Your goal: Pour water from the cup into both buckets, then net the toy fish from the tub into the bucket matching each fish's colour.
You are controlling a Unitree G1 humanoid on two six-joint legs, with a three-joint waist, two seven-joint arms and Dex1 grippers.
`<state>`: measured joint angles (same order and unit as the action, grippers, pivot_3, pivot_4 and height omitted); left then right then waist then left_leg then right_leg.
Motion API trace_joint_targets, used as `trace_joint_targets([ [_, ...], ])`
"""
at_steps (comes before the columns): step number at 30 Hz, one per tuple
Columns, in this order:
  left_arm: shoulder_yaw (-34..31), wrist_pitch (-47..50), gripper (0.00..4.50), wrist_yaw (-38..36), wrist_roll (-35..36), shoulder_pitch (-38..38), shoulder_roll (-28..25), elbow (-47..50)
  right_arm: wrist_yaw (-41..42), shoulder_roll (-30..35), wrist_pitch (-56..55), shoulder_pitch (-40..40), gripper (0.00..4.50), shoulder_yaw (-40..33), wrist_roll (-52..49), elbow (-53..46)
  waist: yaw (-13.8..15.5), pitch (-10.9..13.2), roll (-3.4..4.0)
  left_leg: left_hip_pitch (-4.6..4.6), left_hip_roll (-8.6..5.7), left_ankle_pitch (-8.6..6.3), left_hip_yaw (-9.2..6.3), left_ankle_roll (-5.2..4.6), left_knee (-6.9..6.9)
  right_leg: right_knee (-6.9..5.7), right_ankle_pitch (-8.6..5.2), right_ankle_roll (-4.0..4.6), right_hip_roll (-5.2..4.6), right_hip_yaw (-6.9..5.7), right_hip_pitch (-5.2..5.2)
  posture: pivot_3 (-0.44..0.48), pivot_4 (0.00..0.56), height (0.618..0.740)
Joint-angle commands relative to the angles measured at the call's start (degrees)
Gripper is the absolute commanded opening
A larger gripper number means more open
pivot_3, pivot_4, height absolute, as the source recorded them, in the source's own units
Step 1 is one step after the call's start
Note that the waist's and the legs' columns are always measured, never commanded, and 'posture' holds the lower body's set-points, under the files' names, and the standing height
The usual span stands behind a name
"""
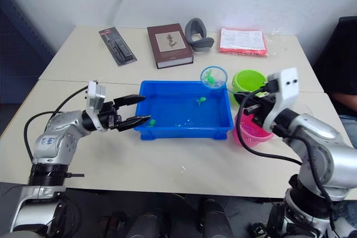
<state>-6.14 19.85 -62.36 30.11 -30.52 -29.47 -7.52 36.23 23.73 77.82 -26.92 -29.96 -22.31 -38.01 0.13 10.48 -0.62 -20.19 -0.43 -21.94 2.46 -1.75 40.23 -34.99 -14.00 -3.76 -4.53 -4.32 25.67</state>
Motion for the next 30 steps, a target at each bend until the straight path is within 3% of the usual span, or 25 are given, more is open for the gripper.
trace_joint_targets([
  [1, 2.04, 0.51, 4.45, 1.56, -0.90, -4.57, 0.92, 1.49, -2.65, 6.02, -7.74, 5.60, 0.00, -2.95, 2.81, 1.23, 0.18, 0.00, 0.00, 0.00, -0.02, 0.00, 0.00, 0.00, -0.01, 0.00, 0.00, 0.00, 0.01, -0.01, -0.01, 0.000, 0.150, 0.740],
  [7, 2.89, 2.47, 4.45, 2.71, -0.98, -8.04, 2.54, -0.84, -8.55, 8.51, -23.12, 8.19, 0.00, -0.73, 7.56, 9.86, -0.38, 0.00, 0.00, 0.12, -0.06, 0.04, 0.24, -0.01, -0.04, -0.09, 0.03, -0.05, 0.08, 0.19, -0.01, 0.000, 0.150, 0.740],
  [23, 3.52, 3.22, 4.45, 1.83, -0.57, -8.35, 2.74, -0.37, -13.33, 13.20, -43.79, 8.14, 0.00, 9.65, 15.25, 24.27, -0.09, 0.00, 0.02, 0.13, -0.03, 0.11, 0.26, 0.04, -0.07, -0.08, 0.03, -0.05, 0.07, 0.21, -0.01, 0.000, 0.150, 0.740],
  [30, 3.54, 1.74, 4.45, 1.23, -0.82, -7.06, 3.08, -0.26, -17.79, 25.35, -65.83, 9.90, 0.00, 23.26, 35.62, 34.17, -0.15, 0.00, 0.03, 0.12, -0.04, 0.11, 0.26, 0.04, -0.07, -0.04, 0.03, -0.05, 0.07, 0.21, 0.00, 0.000, 0.150, 0.740],
])
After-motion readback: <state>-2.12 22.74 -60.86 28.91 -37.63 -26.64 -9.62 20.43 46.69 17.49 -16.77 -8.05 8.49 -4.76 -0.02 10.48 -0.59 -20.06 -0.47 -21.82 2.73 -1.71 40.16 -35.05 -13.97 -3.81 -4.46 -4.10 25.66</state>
